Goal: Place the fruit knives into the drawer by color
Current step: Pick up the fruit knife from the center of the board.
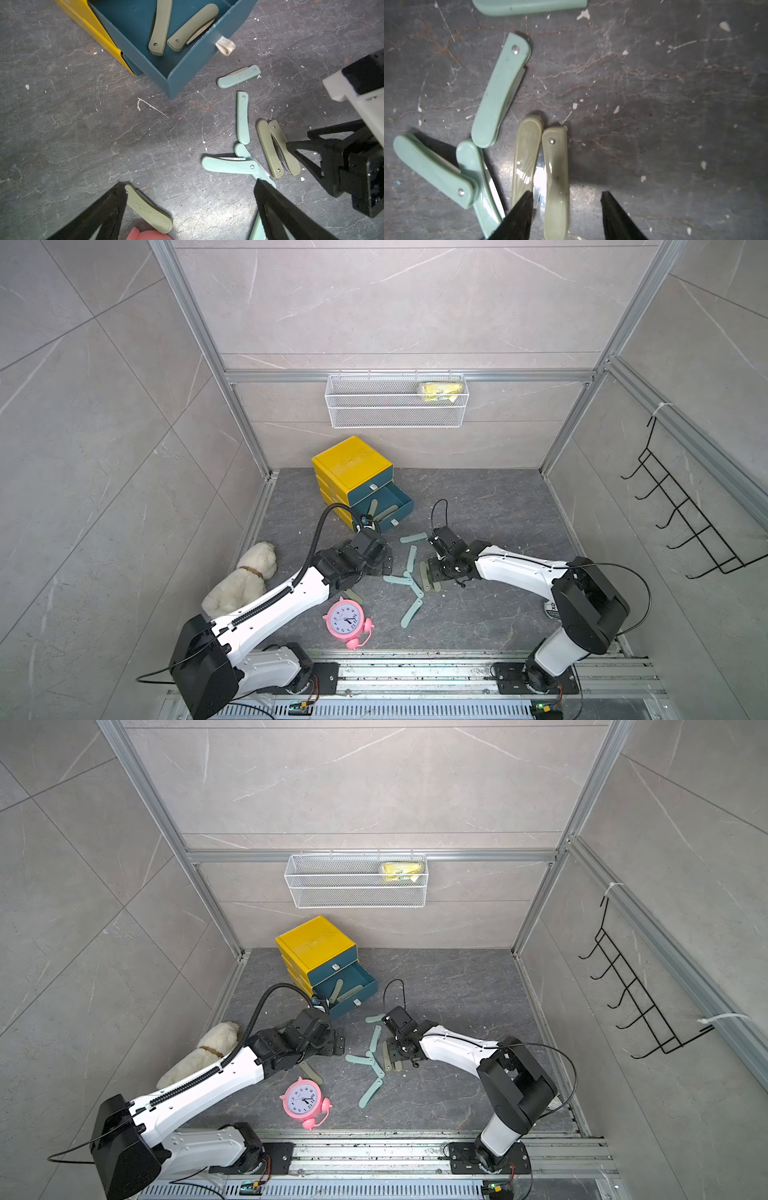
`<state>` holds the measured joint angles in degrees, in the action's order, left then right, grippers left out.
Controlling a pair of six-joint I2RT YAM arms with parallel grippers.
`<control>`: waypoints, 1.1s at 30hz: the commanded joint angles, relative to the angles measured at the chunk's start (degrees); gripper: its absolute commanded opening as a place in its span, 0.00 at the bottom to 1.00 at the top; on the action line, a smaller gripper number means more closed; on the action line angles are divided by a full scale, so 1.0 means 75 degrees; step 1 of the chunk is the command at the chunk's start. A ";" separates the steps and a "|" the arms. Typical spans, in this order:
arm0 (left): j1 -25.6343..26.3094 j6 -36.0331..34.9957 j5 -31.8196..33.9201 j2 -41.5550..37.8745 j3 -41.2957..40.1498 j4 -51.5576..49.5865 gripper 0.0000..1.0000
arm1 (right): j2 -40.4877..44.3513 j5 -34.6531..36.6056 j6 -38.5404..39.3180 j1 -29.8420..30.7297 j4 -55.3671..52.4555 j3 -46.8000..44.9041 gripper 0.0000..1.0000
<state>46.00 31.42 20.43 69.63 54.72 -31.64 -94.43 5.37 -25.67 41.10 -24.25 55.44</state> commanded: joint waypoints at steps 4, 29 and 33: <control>-0.0001 0.0112 0.0066 -0.0226 -0.0092 0.0046 0.99 | 0.0158 -0.0072 0.0048 0.0270 -0.0404 -0.0438 0.56; -0.0001 0.0047 0.0183 -0.0340 -0.0010 -0.0155 0.99 | -0.1147 -0.0013 0.0057 0.0069 0.0016 -0.0013 0.31; -0.0004 0.0036 0.0195 -0.0322 -0.0025 -0.0167 0.99 | -0.0949 0.0081 0.0014 -0.0123 0.0023 -0.0135 0.25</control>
<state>46.00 31.46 20.86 68.62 53.91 -31.90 -100.38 5.91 -25.52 41.12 -22.24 56.84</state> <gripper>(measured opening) 0.994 0.256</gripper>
